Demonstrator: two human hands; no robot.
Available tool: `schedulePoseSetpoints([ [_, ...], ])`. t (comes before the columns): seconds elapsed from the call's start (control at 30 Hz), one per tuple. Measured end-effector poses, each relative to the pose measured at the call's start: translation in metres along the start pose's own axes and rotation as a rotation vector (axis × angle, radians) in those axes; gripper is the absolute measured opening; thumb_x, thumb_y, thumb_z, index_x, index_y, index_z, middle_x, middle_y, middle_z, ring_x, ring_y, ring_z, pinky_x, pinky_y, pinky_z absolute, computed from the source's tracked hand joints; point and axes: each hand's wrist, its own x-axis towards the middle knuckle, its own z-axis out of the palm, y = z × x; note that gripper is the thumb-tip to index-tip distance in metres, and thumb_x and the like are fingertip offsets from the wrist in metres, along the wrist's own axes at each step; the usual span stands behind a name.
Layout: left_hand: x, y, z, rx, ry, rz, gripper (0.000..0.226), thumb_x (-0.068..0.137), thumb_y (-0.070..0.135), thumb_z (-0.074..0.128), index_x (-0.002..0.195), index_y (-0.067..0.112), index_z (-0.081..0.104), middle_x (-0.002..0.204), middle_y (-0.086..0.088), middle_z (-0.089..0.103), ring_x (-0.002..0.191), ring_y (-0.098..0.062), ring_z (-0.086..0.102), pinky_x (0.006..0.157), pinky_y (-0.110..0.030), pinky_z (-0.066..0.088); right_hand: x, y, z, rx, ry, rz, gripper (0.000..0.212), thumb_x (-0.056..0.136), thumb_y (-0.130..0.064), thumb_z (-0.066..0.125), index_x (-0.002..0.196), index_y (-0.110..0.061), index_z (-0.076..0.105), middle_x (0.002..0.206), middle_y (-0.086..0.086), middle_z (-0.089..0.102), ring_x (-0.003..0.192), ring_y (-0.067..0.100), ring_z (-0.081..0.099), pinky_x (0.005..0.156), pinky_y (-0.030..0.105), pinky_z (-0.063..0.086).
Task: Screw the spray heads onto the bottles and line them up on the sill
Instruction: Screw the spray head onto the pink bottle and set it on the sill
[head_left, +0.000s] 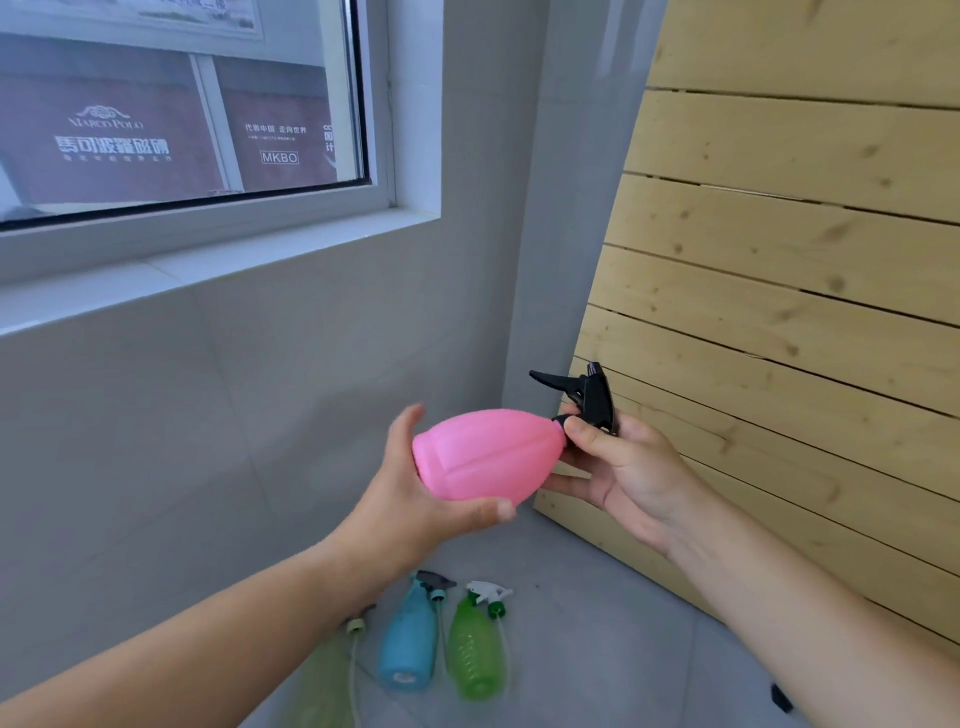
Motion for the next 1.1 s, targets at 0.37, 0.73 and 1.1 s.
schedulePoseSetpoints([
  [0.37,0.001,-0.003,-0.006,-0.089,-0.075,-0.091,0.106,0.062,0.025,0.097,0.144,0.036,0.032,0.135,0.004,0.054,0.115,-0.014,0.065,0.084,-0.028,0.061,-0.001,0.002,-0.004,0.0,0.03,-0.009,0.024,0.092,0.003,0.055,0.113,-0.009,0.054,0.091,0.013,0.065,0.084,0.029,0.063,0.075,0.053,0.059],
  [0.73,-0.002,0.001,-0.001,-0.2,-0.164,-0.29,0.079,0.077,0.052,0.08,0.139,0.03,0.038,0.126,-0.011,0.063,0.096,-0.026,0.076,0.064,-0.041,0.064,-0.003,0.005,0.001,-0.036,0.091,-0.029,0.018,0.092,0.0,0.057,0.109,-0.007,0.057,0.087,0.009,0.066,0.076,0.023,0.064,0.07,0.044,0.06],
  [1.1,0.005,0.002,0.002,-0.513,-0.21,-0.433,0.072,0.075,0.074,0.058,0.126,0.024,0.065,0.109,-0.012,0.076,0.097,-0.03,0.074,0.084,-0.045,0.063,-0.002,0.006,0.004,-0.011,0.097,-0.044,0.016,0.091,-0.001,0.059,0.106,-0.007,0.059,0.088,0.009,0.066,0.078,0.024,0.064,0.072,0.043,0.06],
])
